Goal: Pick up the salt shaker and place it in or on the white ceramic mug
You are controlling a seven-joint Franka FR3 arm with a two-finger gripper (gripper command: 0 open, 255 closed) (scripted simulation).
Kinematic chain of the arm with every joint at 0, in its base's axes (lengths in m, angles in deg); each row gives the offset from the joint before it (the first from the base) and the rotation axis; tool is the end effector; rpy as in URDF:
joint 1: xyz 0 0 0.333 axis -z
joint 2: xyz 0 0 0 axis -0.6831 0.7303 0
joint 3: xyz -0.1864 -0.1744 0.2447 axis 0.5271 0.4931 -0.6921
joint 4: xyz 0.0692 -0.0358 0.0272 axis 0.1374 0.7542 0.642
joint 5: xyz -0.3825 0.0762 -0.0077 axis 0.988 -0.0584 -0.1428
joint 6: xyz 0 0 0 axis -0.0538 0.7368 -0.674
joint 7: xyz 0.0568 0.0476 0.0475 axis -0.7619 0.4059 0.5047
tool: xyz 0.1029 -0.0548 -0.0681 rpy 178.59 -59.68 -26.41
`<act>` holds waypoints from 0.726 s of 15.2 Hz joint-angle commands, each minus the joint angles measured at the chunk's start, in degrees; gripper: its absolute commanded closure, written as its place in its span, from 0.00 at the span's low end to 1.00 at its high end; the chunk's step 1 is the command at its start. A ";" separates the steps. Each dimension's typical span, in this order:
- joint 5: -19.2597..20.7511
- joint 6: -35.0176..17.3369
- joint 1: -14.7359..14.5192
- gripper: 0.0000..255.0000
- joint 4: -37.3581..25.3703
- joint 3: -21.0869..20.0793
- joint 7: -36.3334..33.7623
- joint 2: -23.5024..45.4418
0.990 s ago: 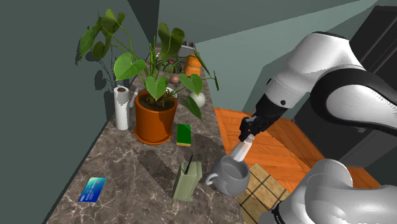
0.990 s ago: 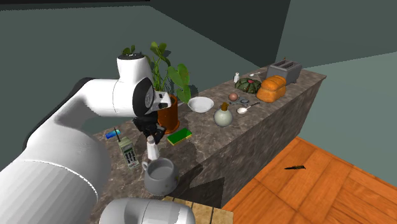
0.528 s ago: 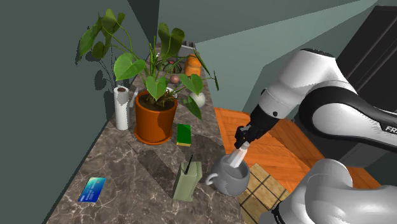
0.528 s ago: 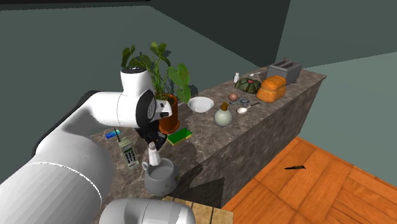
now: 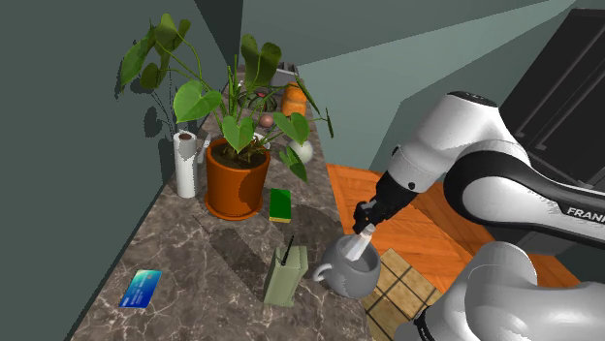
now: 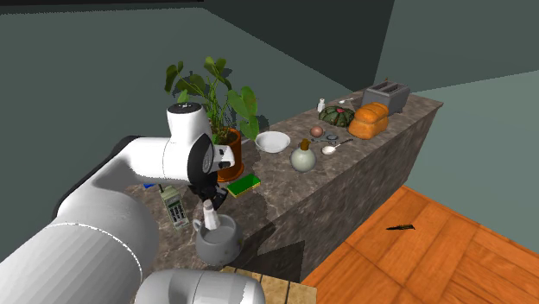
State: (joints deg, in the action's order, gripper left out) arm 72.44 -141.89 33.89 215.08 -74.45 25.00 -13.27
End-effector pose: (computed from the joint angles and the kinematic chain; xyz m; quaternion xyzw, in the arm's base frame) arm 0.2163 0.1011 0.4595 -0.9916 0.1102 -0.0623 0.0279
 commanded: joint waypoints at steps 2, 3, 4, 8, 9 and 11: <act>-0.06 -0.03 -0.04 1.00 0.26 -0.01 0.02 0.09; -0.06 -0.03 -0.05 1.00 0.26 0.00 0.02 0.09; -0.06 -0.03 -0.05 1.00 0.26 0.00 0.01 0.09; -0.02 -0.03 -0.01 0.00 0.17 0.04 0.05 0.18; -0.02 -0.03 -0.01 0.00 0.17 0.04 0.05 0.17; 0.32 2.10 0.11 0.00 -1.45 0.38 -0.03 -0.34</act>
State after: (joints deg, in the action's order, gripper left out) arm 72.57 -140.99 33.93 214.55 -74.27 25.01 -13.35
